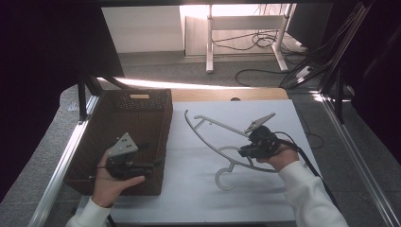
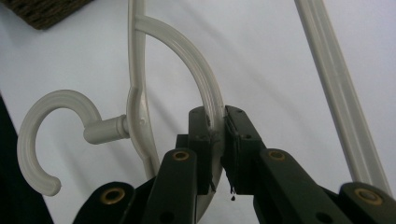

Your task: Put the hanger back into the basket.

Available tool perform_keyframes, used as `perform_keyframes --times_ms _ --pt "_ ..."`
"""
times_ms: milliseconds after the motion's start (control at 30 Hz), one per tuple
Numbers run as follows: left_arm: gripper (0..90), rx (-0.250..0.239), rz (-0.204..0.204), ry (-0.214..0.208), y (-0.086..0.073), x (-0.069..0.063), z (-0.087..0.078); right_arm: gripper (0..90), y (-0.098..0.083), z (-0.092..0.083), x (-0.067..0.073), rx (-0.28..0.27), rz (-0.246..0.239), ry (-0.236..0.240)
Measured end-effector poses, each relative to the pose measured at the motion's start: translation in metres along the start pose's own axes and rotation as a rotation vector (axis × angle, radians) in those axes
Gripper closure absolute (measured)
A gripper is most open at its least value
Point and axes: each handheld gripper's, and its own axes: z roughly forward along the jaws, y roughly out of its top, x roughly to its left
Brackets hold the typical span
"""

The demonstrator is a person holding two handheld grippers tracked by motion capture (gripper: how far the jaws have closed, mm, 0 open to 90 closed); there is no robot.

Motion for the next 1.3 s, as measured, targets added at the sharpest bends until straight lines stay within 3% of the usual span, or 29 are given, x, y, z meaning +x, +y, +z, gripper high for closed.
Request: perform_keyframes --times_ms 33,100,133,267,367,500,600,767,900,1067,1100,1133,1167,1300 --pt "26.6 0.008 0.044 -0.024 0.011 -0.007 0.006 81.4 0.000 0.000 0.000 0.000 -0.006 0.004" --pt "27.7 0.020 0.092 -0.050 0.021 -0.011 0.014 81.4 0.001 -0.001 0.002 0.007 -0.012 0.012" --pt "28.3 0.020 0.092 -0.050 0.021 -0.011 0.014 81.5 0.002 -0.002 0.002 0.009 -0.019 0.016" --pt "30.4 0.059 0.158 -0.092 0.040 -0.018 0.033 81.5 0.003 -0.004 0.006 0.015 -0.041 0.043" --pt "31.3 0.115 0.227 -0.143 0.055 -0.025 0.053 81.4 0.004 -0.005 0.007 0.019 -0.056 0.052" --pt "32.9 0.156 0.263 -0.187 0.064 -0.029 0.069 81.5 0.005 -0.004 0.008 0.023 -0.071 0.055" --pt "35.9 0.234 0.337 -0.236 0.072 -0.036 0.089 81.4 0.004 -0.003 0.009 0.035 -0.082 0.066" --pt "39.0 0.294 0.375 -0.276 0.075 -0.043 0.108 81.5 0.004 -0.001 0.012 0.042 -0.112 0.084" --pt "43.8 0.365 0.453 -0.319 0.076 -0.050 0.126 81.5 0.003 -0.001 0.013 0.041 -0.127 0.089" --pt "49.7 0.398 0.483 -0.344 0.078 -0.056 0.134 81.5 0.004 -0.002 0.016 0.033 -0.155 0.103" --pt "54.4 0.414 0.506 -0.367 0.078 -0.059 0.137 81.5 0.004 -0.003 0.017 0.029 -0.165 0.110" --pt "56.0 0.414 0.506 -0.367 0.078 -0.059 0.137 81.5 0.004 -0.004 0.018 0.028 -0.168 0.112" --pt "59.7 0.442 0.534 -0.365 0.078 -0.063 0.140 81.5 0.004 -0.004 0.018 0.029 -0.177 0.117" --pt "67.4 0.486 0.560 -0.396 0.078 -0.067 0.142 81.5 0.004 -0.004 0.021 0.049 -0.209 0.121"
